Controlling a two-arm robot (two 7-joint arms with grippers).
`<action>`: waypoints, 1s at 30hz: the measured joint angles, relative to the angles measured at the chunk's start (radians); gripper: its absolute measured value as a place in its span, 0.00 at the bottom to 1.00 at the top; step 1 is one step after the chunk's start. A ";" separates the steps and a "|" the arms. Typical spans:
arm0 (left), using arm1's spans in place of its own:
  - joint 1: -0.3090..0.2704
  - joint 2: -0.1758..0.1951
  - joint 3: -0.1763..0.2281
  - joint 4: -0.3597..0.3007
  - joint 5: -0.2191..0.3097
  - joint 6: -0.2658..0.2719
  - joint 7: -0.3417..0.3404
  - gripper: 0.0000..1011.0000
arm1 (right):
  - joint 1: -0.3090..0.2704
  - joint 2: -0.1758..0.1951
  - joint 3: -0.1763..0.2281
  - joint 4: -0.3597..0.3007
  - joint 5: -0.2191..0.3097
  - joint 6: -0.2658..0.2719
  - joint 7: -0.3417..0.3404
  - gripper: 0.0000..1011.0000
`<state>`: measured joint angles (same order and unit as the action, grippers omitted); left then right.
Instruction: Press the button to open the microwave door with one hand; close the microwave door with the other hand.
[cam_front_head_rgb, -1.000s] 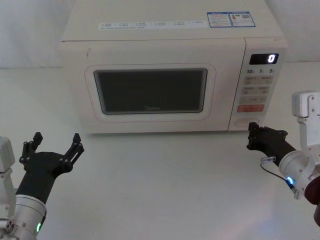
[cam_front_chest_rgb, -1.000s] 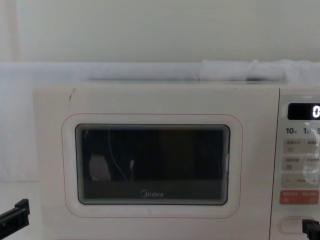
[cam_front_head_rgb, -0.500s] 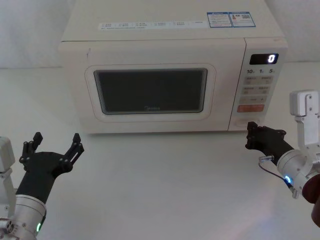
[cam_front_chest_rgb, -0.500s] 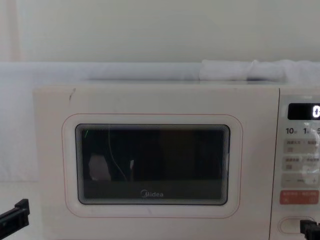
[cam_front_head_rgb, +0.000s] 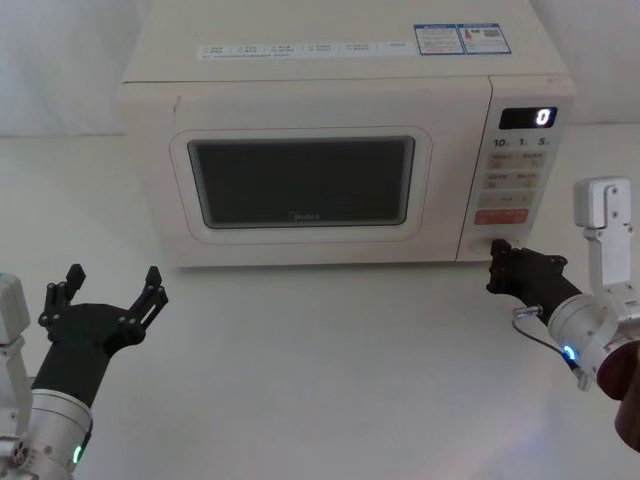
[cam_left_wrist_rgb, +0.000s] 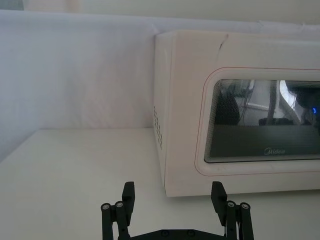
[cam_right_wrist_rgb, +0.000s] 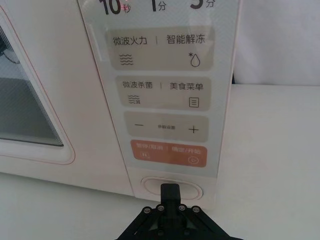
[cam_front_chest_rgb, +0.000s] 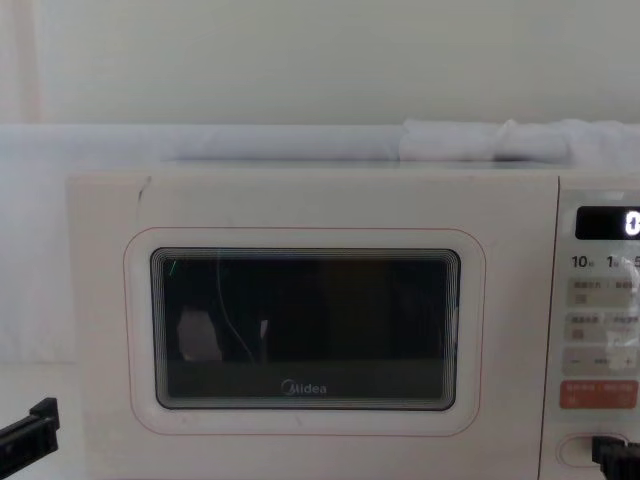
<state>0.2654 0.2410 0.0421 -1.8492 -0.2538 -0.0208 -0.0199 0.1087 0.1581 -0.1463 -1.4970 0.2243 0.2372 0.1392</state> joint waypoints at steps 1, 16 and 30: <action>0.000 0.000 0.000 0.000 0.000 0.000 0.000 0.99 | 0.001 -0.001 0.000 0.002 0.000 0.000 0.000 0.00; 0.000 0.000 0.000 0.000 0.000 0.000 0.000 0.99 | 0.012 -0.009 0.000 0.022 -0.007 -0.004 0.000 0.00; 0.000 0.000 0.000 0.000 0.000 0.000 0.000 0.99 | 0.034 -0.020 0.000 0.047 -0.016 -0.017 -0.003 0.00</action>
<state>0.2655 0.2410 0.0422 -1.8492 -0.2538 -0.0208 -0.0199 0.1424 0.1378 -0.1467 -1.4500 0.2085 0.2204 0.1363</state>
